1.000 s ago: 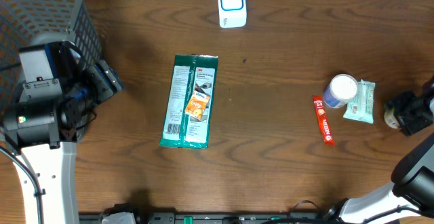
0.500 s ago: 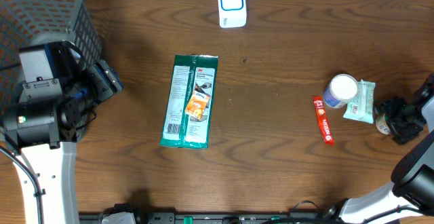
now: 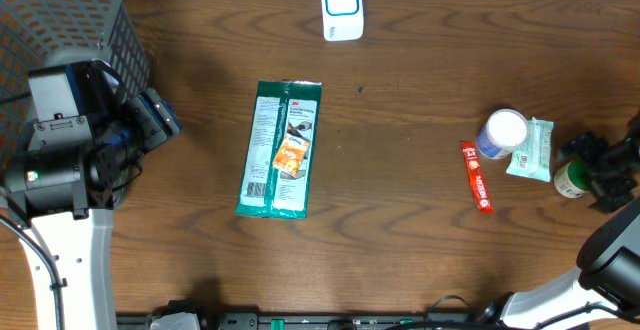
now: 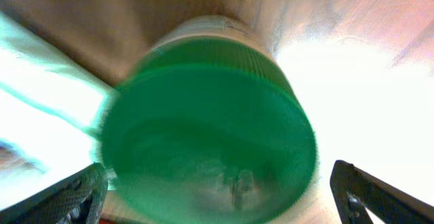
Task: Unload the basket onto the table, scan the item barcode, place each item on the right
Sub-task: 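Carry the jar right and set it down beside the wipe pack, then move the right gripper left over the green 3M wipe packet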
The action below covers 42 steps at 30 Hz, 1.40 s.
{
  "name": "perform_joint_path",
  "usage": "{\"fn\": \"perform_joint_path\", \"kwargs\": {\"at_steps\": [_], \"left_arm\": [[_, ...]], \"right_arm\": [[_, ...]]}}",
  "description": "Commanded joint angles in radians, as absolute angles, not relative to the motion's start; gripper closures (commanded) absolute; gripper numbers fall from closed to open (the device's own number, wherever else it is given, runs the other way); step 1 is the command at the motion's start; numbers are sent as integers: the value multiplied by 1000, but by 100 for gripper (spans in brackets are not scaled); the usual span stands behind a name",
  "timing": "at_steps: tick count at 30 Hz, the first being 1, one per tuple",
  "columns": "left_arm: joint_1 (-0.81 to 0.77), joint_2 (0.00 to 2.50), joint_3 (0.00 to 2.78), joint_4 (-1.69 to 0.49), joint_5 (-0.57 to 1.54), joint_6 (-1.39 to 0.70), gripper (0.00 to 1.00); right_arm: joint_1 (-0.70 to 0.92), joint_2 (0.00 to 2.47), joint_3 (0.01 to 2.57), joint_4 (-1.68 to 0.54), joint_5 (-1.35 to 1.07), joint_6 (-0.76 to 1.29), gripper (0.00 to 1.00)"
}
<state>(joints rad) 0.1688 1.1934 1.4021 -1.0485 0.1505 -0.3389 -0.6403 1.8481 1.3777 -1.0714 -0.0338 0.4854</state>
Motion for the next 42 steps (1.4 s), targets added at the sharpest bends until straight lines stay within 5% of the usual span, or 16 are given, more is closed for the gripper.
{"fn": "perform_joint_path", "kwargs": {"at_steps": [1, 16, 42], "left_arm": [[174, 1195, 1404, -1051, 144, -326, 19], [174, 1195, 1404, -1051, 144, -326, 18], [174, 1195, 1404, -1051, 144, -326, 18]], "right_arm": [[-647, 1842, 1538, -1159, -35, 474, 1], [-480, 1834, 1856, -1433, -328, 201, 1], [377, 1835, 1848, -1188, -246, 260, 1]]}}
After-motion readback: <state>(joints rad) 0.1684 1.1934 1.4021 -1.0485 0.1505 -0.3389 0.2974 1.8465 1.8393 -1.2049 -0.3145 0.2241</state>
